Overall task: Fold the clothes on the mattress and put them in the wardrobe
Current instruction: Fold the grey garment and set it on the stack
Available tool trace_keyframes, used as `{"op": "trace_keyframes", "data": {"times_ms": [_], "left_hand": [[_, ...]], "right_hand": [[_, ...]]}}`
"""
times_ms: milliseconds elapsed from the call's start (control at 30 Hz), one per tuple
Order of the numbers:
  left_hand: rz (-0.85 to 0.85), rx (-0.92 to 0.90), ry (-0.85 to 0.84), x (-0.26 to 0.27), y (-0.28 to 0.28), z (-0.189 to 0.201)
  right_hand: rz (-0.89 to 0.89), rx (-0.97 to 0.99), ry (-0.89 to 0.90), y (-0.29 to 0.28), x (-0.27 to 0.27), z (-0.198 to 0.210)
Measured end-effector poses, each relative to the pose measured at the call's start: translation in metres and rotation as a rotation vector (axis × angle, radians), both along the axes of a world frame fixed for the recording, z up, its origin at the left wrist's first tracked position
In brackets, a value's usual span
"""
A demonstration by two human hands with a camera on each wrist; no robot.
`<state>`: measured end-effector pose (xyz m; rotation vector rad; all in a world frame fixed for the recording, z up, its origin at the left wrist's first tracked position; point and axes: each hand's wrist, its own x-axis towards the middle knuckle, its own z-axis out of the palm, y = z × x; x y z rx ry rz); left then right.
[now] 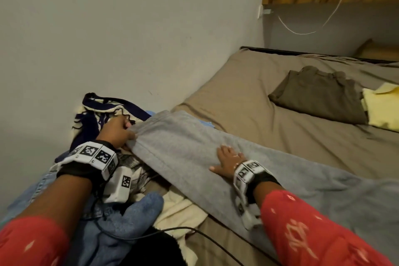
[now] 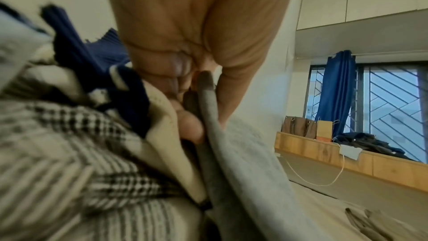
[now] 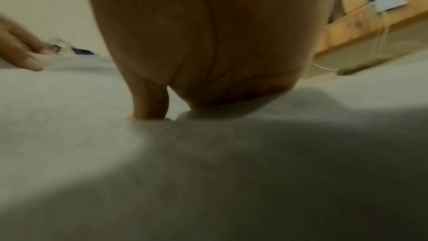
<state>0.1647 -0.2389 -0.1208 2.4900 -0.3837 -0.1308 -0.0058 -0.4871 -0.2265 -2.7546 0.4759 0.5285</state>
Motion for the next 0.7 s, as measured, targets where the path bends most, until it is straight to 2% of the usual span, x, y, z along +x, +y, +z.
{"op": "trace_keyframes", "data": {"times_ms": [100, 233, 300, 400, 433, 533, 600, 633, 700], "left_hand": [[0.02, 0.083, -0.077, -0.003, -0.008, -0.004], [0.008, 0.172, -0.073, -0.007, -0.013, -0.005], [0.002, 0.197, -0.064, -0.01, -0.016, -0.004], [0.014, 0.208, -0.048, -0.017, -0.019, 0.0], [0.014, 0.208, -0.047, -0.019, -0.02, 0.001], [0.033, 0.182, -0.04, -0.018, -0.021, 0.001], [0.041, 0.136, -0.039, -0.021, -0.024, 0.004], [0.046, 0.125, -0.064, -0.025, -0.027, 0.007], [0.052, 0.216, -0.271, -0.034, -0.038, 0.016]], "right_hand": [[-0.091, -0.044, 0.026, -0.045, -0.065, -0.017], [-0.305, -0.116, 0.13, -0.076, -0.128, -0.007], [-0.371, -0.123, 0.135, -0.069, -0.14, 0.004], [-0.208, -0.073, 0.152, -0.042, -0.159, 0.004], [-0.211, -0.065, 0.17, -0.039, -0.17, 0.002], [-0.478, -0.115, 0.156, -0.054, -0.2, 0.006], [-0.528, -0.1, 0.185, -0.064, -0.208, 0.014], [-0.512, -0.077, 0.18, -0.068, -0.205, 0.018], [-0.485, -0.106, 0.081, -0.078, -0.19, 0.03]]}}
